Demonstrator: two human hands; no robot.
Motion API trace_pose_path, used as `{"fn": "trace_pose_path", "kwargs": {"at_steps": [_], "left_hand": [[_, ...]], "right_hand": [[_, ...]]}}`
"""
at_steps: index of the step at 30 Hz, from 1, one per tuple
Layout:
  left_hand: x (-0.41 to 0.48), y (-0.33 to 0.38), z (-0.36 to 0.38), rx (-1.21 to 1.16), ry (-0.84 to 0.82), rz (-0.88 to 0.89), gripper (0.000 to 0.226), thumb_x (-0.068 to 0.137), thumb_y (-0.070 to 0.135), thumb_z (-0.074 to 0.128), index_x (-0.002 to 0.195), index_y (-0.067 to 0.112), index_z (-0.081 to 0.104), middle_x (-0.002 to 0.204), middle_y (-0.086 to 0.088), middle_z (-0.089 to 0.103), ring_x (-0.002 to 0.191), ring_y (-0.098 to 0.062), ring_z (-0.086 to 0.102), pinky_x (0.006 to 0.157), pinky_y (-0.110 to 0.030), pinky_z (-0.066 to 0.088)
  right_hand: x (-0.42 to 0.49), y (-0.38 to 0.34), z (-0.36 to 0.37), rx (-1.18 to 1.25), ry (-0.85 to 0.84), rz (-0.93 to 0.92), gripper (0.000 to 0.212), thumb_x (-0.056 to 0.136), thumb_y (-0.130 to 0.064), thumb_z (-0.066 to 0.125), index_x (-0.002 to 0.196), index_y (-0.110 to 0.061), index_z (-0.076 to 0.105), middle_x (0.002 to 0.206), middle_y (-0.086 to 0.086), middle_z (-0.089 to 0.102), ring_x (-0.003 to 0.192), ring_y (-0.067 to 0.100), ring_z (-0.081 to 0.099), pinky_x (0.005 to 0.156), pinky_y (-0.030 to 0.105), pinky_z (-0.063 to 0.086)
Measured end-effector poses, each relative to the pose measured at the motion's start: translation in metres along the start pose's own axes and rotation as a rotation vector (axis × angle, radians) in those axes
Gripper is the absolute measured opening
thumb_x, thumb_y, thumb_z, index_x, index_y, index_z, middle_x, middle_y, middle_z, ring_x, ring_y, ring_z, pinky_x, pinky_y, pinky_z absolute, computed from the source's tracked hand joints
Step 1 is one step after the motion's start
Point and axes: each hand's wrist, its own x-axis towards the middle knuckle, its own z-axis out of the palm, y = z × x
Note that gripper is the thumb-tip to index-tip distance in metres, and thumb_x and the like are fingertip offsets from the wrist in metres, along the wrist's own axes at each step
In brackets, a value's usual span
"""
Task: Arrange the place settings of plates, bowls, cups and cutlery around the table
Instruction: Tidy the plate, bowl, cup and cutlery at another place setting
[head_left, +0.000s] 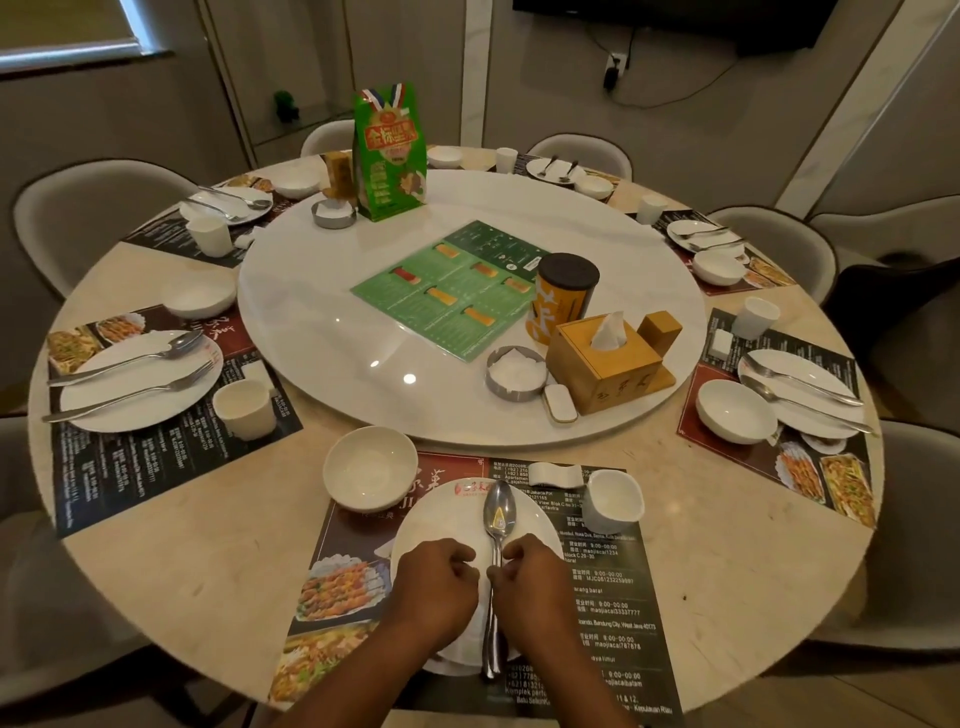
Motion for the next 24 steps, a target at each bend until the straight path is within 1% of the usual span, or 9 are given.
{"fn": "trace_pose_path", "kwargs": {"at_steps": [3,6,8,10,12,15,18,20,24], "left_hand": [[0.000,0.002,-0.001,-0.010,0.022,0.007,0.026,0.091,0.018,0.062,0.115,0.022,0.070,0.113,0.005,0.070,0.094,-0.007,0.062,0.080,-0.015,0.041],[0.002,0.003,-0.003,-0.040,0.015,0.000,0.022,0.090,0.022,0.063,0.110,0.023,0.073,0.110,0.005,0.072,0.096,-0.008,0.065,0.083,-0.017,0.045],[0.003,0.005,-0.004,-0.139,-0.006,-0.042,0.015,0.090,0.022,0.062,0.093,0.025,0.077,0.096,0.007,0.075,0.087,-0.009,0.069,0.085,-0.027,0.054],[0.004,0.007,-0.008,-0.258,-0.033,-0.102,0.021,0.090,0.025,0.062,0.073,0.026,0.075,0.078,0.007,0.075,0.078,-0.013,0.070,0.083,-0.038,0.058],[0.005,0.007,-0.011,-0.366,-0.055,-0.174,0.024,0.090,0.027,0.066,0.067,0.021,0.074,0.071,0.001,0.074,0.078,-0.019,0.072,0.083,-0.044,0.058],[0.008,0.002,-0.017,-0.412,-0.066,-0.220,0.022,0.086,0.019,0.072,0.064,0.019,0.076,0.069,-0.002,0.074,0.078,-0.022,0.072,0.084,-0.046,0.059],[0.011,-0.005,-0.021,-0.351,-0.025,-0.186,0.022,0.085,0.016,0.072,0.063,0.018,0.076,0.067,-0.002,0.074,0.072,-0.020,0.072,0.079,-0.045,0.060],[0.012,-0.008,-0.023,-0.279,0.018,-0.175,0.020,0.084,0.017,0.073,0.065,0.020,0.076,0.067,0.002,0.073,0.069,-0.015,0.071,0.075,-0.042,0.061],[0.015,-0.011,-0.025,-0.174,0.040,-0.160,0.018,0.084,0.017,0.074,0.066,0.019,0.078,0.066,0.003,0.072,0.068,-0.012,0.069,0.076,-0.038,0.060]], "right_hand": [[0.000,-0.001,-0.004,0.046,0.003,0.017,0.018,0.086,-0.025,0.070,0.102,-0.023,0.061,0.086,-0.005,0.069,0.085,0.011,0.064,0.075,0.026,0.050],[0.000,0.000,-0.005,0.165,0.003,0.033,0.016,0.082,-0.021,0.075,0.094,-0.023,0.064,0.074,-0.005,0.069,0.076,0.008,0.065,0.076,0.033,0.054],[-0.003,-0.003,-0.005,0.223,-0.011,0.035,0.016,0.081,-0.017,0.075,0.089,-0.024,0.064,0.072,-0.004,0.069,0.074,0.007,0.066,0.076,0.035,0.055],[-0.007,-0.006,-0.003,0.268,-0.030,0.025,0.017,0.080,-0.013,0.073,0.085,-0.025,0.063,0.072,-0.003,0.070,0.072,0.007,0.067,0.075,0.035,0.056],[-0.011,-0.010,-0.001,0.276,-0.058,0.013,0.019,0.080,-0.009,0.071,0.084,-0.025,0.061,0.071,-0.003,0.070,0.068,0.006,0.066,0.070,0.031,0.056],[-0.015,-0.011,0.003,0.261,-0.084,-0.019,0.022,0.076,-0.012,0.074,0.084,-0.025,0.059,0.069,-0.002,0.071,0.062,0.006,0.066,0.064,0.032,0.057],[-0.013,-0.008,0.001,0.179,-0.049,-0.090,0.021,0.078,-0.025,0.078,0.090,-0.026,0.060,0.071,-0.003,0.070,0.065,0.007,0.065,0.059,0.025,0.051],[-0.009,-0.005,0.000,0.026,0.050,-0.177,0.018,0.085,-0.032,0.071,0.099,-0.028,0.061,0.079,-0.006,0.068,0.076,0.011,0.063,0.070,0.028,0.051],[-0.007,-0.001,0.005,-0.163,0.055,-0.204,0.039,0.087,-0.043,0.061,0.124,-0.032,0.056,0.101,-0.005,0.065,0.096,0.014,0.062,0.081,0.028,0.050]]}}
